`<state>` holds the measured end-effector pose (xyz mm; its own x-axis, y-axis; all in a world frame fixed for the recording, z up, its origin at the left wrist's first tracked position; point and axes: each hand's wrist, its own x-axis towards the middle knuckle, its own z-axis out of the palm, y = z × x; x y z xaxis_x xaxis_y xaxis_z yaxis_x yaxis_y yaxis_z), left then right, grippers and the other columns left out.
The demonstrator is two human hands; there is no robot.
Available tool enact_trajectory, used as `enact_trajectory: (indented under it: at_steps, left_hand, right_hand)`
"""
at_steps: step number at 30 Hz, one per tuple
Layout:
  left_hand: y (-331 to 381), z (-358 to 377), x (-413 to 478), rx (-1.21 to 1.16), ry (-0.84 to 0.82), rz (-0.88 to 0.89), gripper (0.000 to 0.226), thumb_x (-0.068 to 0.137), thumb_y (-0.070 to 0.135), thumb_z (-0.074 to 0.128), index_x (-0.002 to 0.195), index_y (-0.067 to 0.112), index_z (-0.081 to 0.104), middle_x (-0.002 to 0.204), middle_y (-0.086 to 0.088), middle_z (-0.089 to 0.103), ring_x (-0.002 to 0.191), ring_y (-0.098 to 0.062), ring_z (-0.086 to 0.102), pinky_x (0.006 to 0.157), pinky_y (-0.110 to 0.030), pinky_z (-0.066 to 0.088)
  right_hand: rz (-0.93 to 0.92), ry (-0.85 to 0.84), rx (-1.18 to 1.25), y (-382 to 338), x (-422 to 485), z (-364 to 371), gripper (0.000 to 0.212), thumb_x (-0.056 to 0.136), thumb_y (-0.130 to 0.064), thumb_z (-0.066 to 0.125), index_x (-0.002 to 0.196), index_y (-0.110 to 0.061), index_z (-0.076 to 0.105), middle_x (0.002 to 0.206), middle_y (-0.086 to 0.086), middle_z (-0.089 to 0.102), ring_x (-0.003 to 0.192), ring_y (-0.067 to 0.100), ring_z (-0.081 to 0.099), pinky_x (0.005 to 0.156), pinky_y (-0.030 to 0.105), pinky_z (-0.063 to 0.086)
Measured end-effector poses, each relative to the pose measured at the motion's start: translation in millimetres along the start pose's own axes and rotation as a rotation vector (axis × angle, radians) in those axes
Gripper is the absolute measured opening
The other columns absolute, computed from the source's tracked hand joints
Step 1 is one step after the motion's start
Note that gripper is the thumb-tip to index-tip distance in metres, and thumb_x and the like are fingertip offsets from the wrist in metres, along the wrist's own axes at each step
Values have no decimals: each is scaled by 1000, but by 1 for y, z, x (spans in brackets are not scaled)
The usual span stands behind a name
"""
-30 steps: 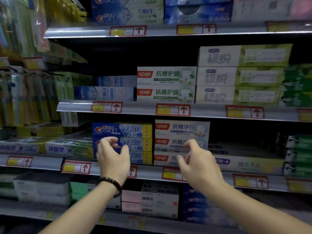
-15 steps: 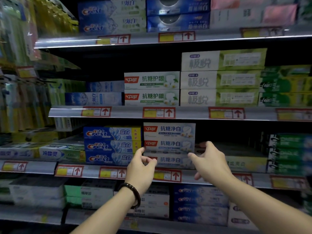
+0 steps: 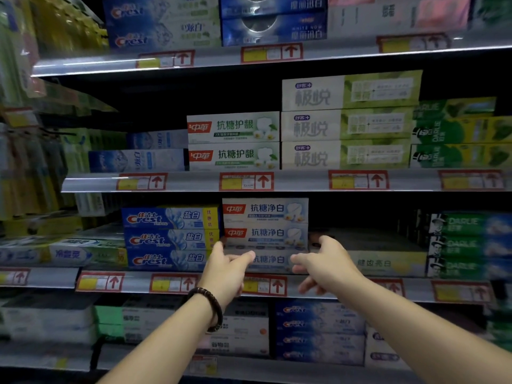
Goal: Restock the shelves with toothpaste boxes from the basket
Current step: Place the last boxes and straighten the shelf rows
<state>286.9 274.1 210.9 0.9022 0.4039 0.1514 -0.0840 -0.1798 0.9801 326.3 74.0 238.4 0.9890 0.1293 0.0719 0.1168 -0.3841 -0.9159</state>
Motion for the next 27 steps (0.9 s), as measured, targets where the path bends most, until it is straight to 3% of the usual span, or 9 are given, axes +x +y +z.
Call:
enact_trajectory:
  at_steps: [2,5,8,12,15,18,22,27]
  left_hand:
    - [-2,1,4,-32,14,-38,85,95,30,73,163,30,23,103,-10,76,45,-13,53,53,-31,50]
    - [-2,1,7,-72,26,-84,84,92,20,75,160,27,27,85,-15,74,41,-13,48,49,-30,46]
    - [-1,3,4,-109,17,-101,85,87,9,76,157,26,31,61,-1,63,42,-14,47,46,-27,44]
    - [-3,3,-2,-117,36,-80,94,84,3,73,158,34,24,57,4,60,44,-16,47,47,-27,43]
    - [-2,3,-6,-129,40,-53,99,85,3,73,158,40,17,63,0,62,45,-16,47,48,-28,43]
    - [-1,5,-9,-138,31,-46,98,87,4,73,157,41,16,87,-8,71,46,-14,49,49,-28,46]
    - [0,4,-8,-108,55,-22,93,91,9,73,160,33,15,108,-6,72,52,-13,56,57,-32,53]
    - [0,2,-4,-19,127,-4,78,95,15,72,156,26,25,121,-4,62,60,-18,63,59,-32,55]
  right_hand:
    - [7,-13,8,1,3,0,66,98,-20,72,152,-13,34,96,6,78,61,30,77,43,27,47]
    - [1,-25,25,3,3,1,87,97,-13,71,166,-16,17,95,7,78,61,30,77,44,28,47]
    - [-3,-37,26,5,2,2,96,94,-8,72,168,-18,12,102,11,78,61,30,77,44,28,47]
    - [-2,-54,10,5,1,2,97,92,-4,72,168,-20,14,116,16,74,59,30,77,44,29,49]
    - [-6,-63,22,3,-2,2,99,91,-4,72,168,-21,13,118,17,74,60,31,77,44,29,49]
    - [-13,-59,26,2,-4,1,99,90,-3,72,168,-21,13,116,16,75,59,31,76,43,29,47]
    - [-27,-54,43,1,-9,1,99,93,-6,73,168,-20,10,96,9,79,60,32,77,44,29,47]
    - [-63,23,-48,3,-13,5,78,102,-18,68,165,-25,23,86,1,80,56,24,76,46,29,50]
